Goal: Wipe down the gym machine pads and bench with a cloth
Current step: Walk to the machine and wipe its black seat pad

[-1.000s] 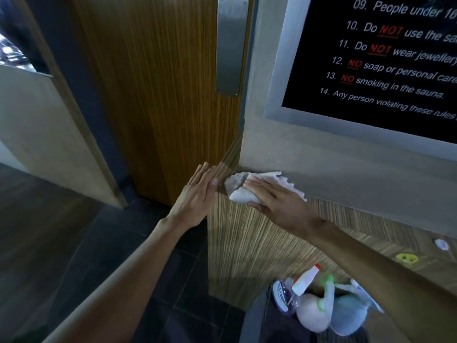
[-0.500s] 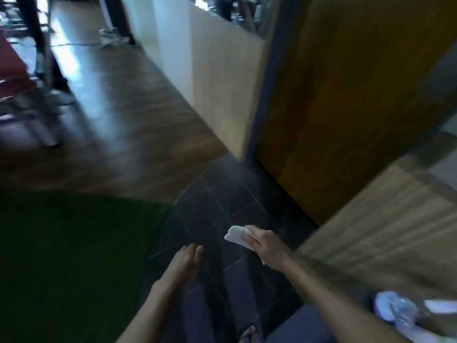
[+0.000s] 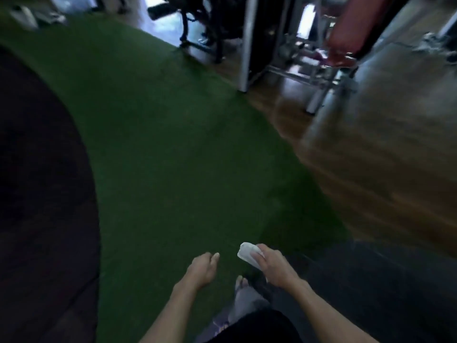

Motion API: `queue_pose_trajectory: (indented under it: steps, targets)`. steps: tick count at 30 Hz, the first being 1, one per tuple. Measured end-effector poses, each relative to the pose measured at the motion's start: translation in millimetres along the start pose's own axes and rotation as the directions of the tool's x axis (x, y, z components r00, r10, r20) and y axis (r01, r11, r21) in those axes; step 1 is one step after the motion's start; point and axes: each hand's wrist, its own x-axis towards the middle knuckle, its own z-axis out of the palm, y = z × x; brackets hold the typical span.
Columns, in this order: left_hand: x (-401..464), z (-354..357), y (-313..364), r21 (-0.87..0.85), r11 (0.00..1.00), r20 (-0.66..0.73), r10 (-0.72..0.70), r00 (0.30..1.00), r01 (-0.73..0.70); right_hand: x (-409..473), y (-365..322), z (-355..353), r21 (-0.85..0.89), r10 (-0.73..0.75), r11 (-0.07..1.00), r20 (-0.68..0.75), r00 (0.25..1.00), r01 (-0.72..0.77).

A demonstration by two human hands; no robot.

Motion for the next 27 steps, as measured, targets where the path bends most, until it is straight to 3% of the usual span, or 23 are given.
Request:
queue_pose_trajectory:
  steps: [8, 16, 21, 27]
  targets:
    - [89, -130, -50, -0.27, 0.95, -0.127, -0.199, 0.972, 0.159, 172, -162, -2, -0.239, -0.181, 0.942, 0.233, 0.955, 0.237]
    - [183, -282, -70, -0.523, 0.806, -0.166, -0.416, 0.894, 0.278, 322, -316, -24, -0.313, -0.256, 0.87, 0.374, 0.892, 0.381]
    - [247, -372, -91, -0.615, 0.727, -0.118, -0.468, 0.876, 0.306, 408, -415, -22, -0.34, -0.277, 0.835, 0.421, 0.864, 0.433]
    - [340, -511, -147, -0.629, 0.723, -0.119, -0.452, 0.884, 0.285, 523, -547, -2, -0.356, -0.301, 0.811, 0.427, 0.853, 0.465]
